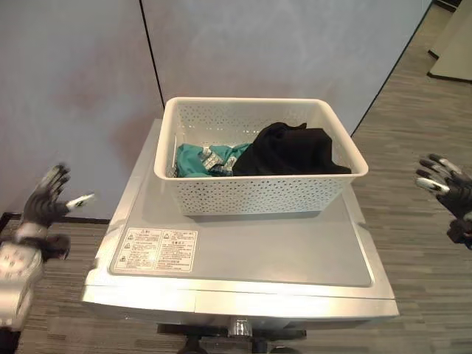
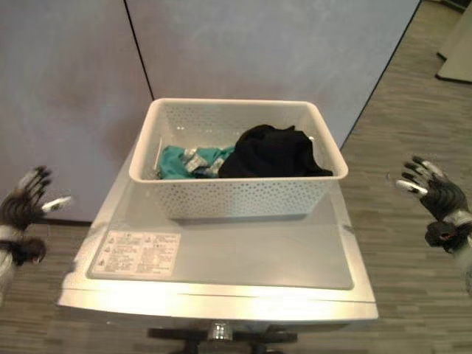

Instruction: Grab the laundry basket,head to the washer,open it,put in the laundry and shut it.

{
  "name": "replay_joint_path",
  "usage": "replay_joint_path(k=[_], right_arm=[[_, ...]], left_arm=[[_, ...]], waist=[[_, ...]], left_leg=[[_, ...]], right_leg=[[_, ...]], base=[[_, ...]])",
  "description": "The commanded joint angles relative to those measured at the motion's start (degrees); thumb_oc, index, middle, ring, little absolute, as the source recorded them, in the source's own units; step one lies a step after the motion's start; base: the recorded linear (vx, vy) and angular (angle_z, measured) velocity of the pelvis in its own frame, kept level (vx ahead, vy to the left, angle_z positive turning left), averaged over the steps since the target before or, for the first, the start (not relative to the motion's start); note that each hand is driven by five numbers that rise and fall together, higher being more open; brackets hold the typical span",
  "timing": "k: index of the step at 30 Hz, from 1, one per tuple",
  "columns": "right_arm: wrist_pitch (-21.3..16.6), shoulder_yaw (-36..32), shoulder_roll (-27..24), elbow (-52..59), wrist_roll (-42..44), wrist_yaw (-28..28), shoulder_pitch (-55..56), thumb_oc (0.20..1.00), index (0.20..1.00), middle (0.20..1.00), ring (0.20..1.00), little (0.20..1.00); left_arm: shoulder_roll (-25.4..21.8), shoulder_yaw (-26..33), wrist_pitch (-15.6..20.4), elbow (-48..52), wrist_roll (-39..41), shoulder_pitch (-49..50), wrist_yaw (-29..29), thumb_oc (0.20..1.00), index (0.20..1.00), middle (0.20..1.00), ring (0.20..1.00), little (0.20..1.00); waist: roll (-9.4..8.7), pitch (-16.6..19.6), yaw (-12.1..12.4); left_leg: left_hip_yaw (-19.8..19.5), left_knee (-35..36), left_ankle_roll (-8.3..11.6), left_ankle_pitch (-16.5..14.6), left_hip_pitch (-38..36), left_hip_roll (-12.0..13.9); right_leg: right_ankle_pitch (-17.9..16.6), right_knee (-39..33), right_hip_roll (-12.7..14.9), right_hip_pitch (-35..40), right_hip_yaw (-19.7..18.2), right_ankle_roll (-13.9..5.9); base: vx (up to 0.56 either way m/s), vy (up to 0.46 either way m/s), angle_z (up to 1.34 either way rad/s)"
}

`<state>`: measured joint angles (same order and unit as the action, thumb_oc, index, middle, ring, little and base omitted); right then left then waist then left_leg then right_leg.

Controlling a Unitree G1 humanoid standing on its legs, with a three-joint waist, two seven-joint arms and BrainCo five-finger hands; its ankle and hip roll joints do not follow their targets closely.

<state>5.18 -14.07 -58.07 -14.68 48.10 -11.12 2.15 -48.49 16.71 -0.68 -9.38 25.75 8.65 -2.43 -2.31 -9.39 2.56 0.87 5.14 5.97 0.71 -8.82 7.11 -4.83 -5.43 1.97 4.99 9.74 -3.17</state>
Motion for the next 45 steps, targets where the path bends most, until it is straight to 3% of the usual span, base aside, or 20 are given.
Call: replay_joint_path(k=[1,2,3,7,12,20,25,29,32,33,34,35,36,37,38,39,41,43,44,45], right_arm=[[-3.88,-7.05,1.48,1.17,-2.28,2.44,2.40,1.000,1.000,1.000,1.000,1.000],[-3.82,-7.28,1.60,1.47,-2.34,2.44,2.80,1.000,1.000,1.000,1.000,1.000],[-3.71,-12.20,4.64,2.37,-7.41,3.37,8.69,1.000,1.000,1.000,1.000,1.000],[-2.35,-18.94,10.13,3.26,-16.79,3.52,18.89,1.000,1.000,1.000,1.000,1.000],[-1.08,-19.97,15.38,2.80,-24.08,2.62,24.77,1.000,1.000,1.000,1.000,1.000],[0.29,-7.28,22.60,-8.92,-33.95,2.16,22.53,1.000,1.000,1.000,1.000,1.000],[-0.20,2.79,27.14,-18.03,-36.14,2.52,17.07,1.000,1.000,1.000,1.000,1.000],[-0.07,12.01,30.32,-28.08,-37.45,3.16,9.97,1.000,1.000,1.000,1.000,1.000],[0.41,17.23,30.69,-32.67,-38.12,3.80,3.93,1.000,1.000,1.000,1.000,1.000],[0.46,18.85,31.24,-34.73,-37.01,3.99,1.79,1.000,1.000,1.000,1.000,1.000],[0.45,18.87,31.28,-34.76,-37.00,3.99,1.74,1.000,1.000,1.000,1.000,1.000],[0.23,20.17,31.62,-34.97,-36.63,4.09,0.67,1.000,1.000,1.000,1.000,1.000],[0.23,20.18,31.64,-34.98,-36.62,4.09,0.63,1.000,1.000,1.000,1.000,1.000],[-0.19,20.85,31.92,-34.02,-36.83,3.82,0.95,1.000,1.000,1.000,1.000,1.000],[-0.19,20.84,31.93,-34.02,-36.84,3.82,0.95,1.000,1.000,1.000,1.000,1.000],[-0.30,20.40,32.04,-31.73,-36.52,3.68,2.50,1.000,1.000,1.000,1.000,1.000],[-0.76,20.51,32.04,-30.80,-36.22,3.93,2.79,1.000,1.000,1.000,1.000,1.000],[-1.40,21.46,31.04,-24.33,-37.31,4.34,4.11,1.000,1.000,1.000,1.000,1.000],[-1.35,21.44,31.04,-24.25,-37.33,4.34,4.18,1.000,1.000,1.000,1.000,1.000],[-1.84,21.56,29.81,-19.78,-37.11,4.50,4.83,1.000,1.000,1.000,1.000,1.000]], left_arm=[[0.84,6.48,2.01,-0.34,-4.38,4.11,-2.17,1.000,1.000,1.000,1.000,1.000],[0.91,6.58,1.96,-0.08,-4.43,4.39,-2.12,1.000,1.000,1.000,1.000,1.000],[4.99,10.47,1.79,-1.28,-5.61,9.22,-2.30,1.000,1.000,1.000,1.000,1.000],[11.77,15.26,1.26,-5.46,-8.72,16.53,-2.36,1.000,1.000,1.000,1.000,1.000],[16.50,13.97,0.92,-14.44,-10.08,17.53,-2.00,1.000,1.000,1.000,1.000,1.000],[24.91,-4.51,-0.41,-46.59,-9.12,5.46,2.15,1.000,1.000,1.000,1.000,1.000],[27.74,-9.10,-0.15,-58.43,-9.72,0.34,2.29,1.000,1.000,1.000,1.000,1.000],[28.44,-14.67,0.74,-60.35,-11.48,-3.37,2.04,1.000,1.000,1.000,1.000,1.000],[27.71,-18.54,1.73,-55.98,-12.35,-5.32,1.25,1.000,1.000,1.000,1.000,1.000],[26.35,-20.86,2.03,-53.46,-12.15,-6.23,0.94,1.000,1.000,1.000,1.000,1.000],[26.31,-20.83,2.03,-53.46,-12.15,-6.27,0.94,1.000,1.000,1.000,1.000,1.000],[25.70,-22.21,1.79,-51.98,-12.62,-6.81,0.90,1.000,1.000,1.000,1.000,1.000],[25.68,-22.19,1.79,-51.98,-12.62,-6.83,0.90,1.000,1.000,1.000,1.000,1.000],[25.93,-23.23,1.76,-51.87,-13.32,-6.36,1.15,1.000,1.000,1.000,1.000,1.000],[25.92,-23.23,1.76,-51.87,-13.32,-6.37,1.15,1.000,1.000,1.000,1.000,1.000],[25.95,-23.64,1.38,-50.88,-14.06,-5.75,1.20,1.000,1.000,1.000,1.000,1.000],[26.04,-23.66,1.38,-51.00,-14.54,-5.73,1.09,1.000,1.000,1.000,1.000,1.000],[25.99,-23.41,1.51,-49.22,-15.09,-5.46,0.95,1.000,1.000,1.000,1.000,1.000],[25.98,-23.42,1.49,-49.19,-15.09,-5.43,0.95,1.000,1.000,1.000,1.000,1.000],[26.80,-23.52,1.46,-49.28,-14.68,-6.11,0.57,1.000,1.000,1.000,1.000,1.000]], waist=[[-0.90,2.62,0.45],[-0.91,2.73,0.49],[-0.89,2.52,0.05],[-0.83,2.60,-0.48],[-1.06,2.69,-0.89],[-2.26,2.31,-2.45],[-3.18,2.48,-2.59],[-3.38,0.58,-2.14],[-2.47,-1.16,-1.69],[-1.90,-2.50,-1.52],[-2.06,-2.36,-1.56],[-1.46,-2.32,-0.60],[-1.54,-2.19,-0.66],[-1.28,-1.22,0.13],[-1.30,-1.05,0.12],[-1.94,-0.18,1.11],[-2.41,0.45,2.08],[-3.98,0.39,4.52],[-3.96,0.45,4.46],[-4.02,-0.30,4.88]], left_leg=[[-0.03,-5.21,-1.47,-6.06,1.65,1.29],[-0.03,-5.19,-1.48,-6.07,1.63,1.29],[0.08,-5.06,-1.71,-6.26,1.69,1.12],[0.27,-4.68,-2.01,-6.39,1.80,0.86],[0.27,-4.83,-2.26,-6.51,2.24,0.49],[1.17,-6.25,-3.04,-6.50,3.61,-0.22],[2.03,-7.28,-3.68,-7.10,4.09,-0.92],[2.40,-11.16,-5.41,-9.02,6.12,-3.14],[3.89,-13.37,-6.17,-9.75,8.58,-4.05],[3.53,-14.81,-6.57,-9.19,10.82,-3.65],[3.54,-14.70,-6.58,-8.95,11.04,-3.79],[3.20,-14.82,-6.99,-7.48,12.95,-3.40],[3.17,-14.72,-6.99,-7.28,13.14,-3.47],[2.49,-14.44,-7.24,-5.56,14.87,-3.10],[2.48,-14.34,-7.22,-5.38,15.07,-3.10],[1.54,-14.49,-6.95,-3.71,17.07,-3.24],[1.26,-14.47,-6.25,-2.52,18.73,-2.86],[-0.12,-14.31,-4.11,1.45,22.08,-1.04],[-0.21,-14.29,-4.06,1.51,22.14,-1.01],[-1.36,-13.07,-2.55,5.12,23.99,0.64]], right_leg=[[4.73,3.56,6.31,-0.18,3.32,-4.72],[4.74,3.55,6.31,-0.16,3.32,-4.72],[4.76,3.30,6.32,-0.22,3.12,-4.53],[4.59,2.79,6.40,-0.36,2.97,-4.38],[4.27,2.57,6.60,-0.77,2.72,-4.34],[3.32,3.01,7.33,-2.50,1.30,-4.34],[2.77,3.59,7.97,-3.74,0.10,-4.63],[1.00,6.44,9.44,-7.57,-2.48,-5.60],[-4.02,6.65,11.38,-12.12,-4.56,-7.59],[-2.54,9.06,10.75,-13.24,-7.30,-7.54],[-2.65,9.04,10.88,-13.50,-7.35,-7.54],[1.19,13.49,9.99,-11.39,-7.45,-6.65],[1.09,13.45,10.05,-11.58,-7.43,-6.64],[5.40,19.04,8.42,-9.32,-7.59,-5.97],[5.27,18.98,8.41,-9.53,-7.58,-5.95],[9.38,21.00,6.32,-5.84,-8.07,-5.41],[11.10,19.63,5.53,-3.79,-7.43,-4.88],[14.42,13.49,3.34,0.26,-6.69,-1.95],[14.39,13.45,3.29,0.25,-6.61,-1.89],[15.55,10.61,1.33,0.20,-6.20,-0.40]], base=[[0.00,0.000,0.00],[0.00,0.000,0.00],[0.00,0.000,0.00],[-0.01,0.011,-0.07],[-0.03,0.002,-0.05],[-0.05,0.007,-0.03],[-0.04,0.029,-0.10],[-0.18,0.088,-0.26],[-0.25,0.012,-0.35],[-0.33,-0.063,-0.38],[-0.42,-0.085,-0.23],[-0.22,-0.046,-0.07],[-0.36,-0.107,0.05],[-0.15,-0.063,0.08],[-0.28,-0.169,0.09],[-0.14,-0.109,0.03],[-0.18,-0.197,0.20],[-0.26,-0.391,0.17],[-0.32,-0.427,0.02],[-0.26,-0.285,0.23]])
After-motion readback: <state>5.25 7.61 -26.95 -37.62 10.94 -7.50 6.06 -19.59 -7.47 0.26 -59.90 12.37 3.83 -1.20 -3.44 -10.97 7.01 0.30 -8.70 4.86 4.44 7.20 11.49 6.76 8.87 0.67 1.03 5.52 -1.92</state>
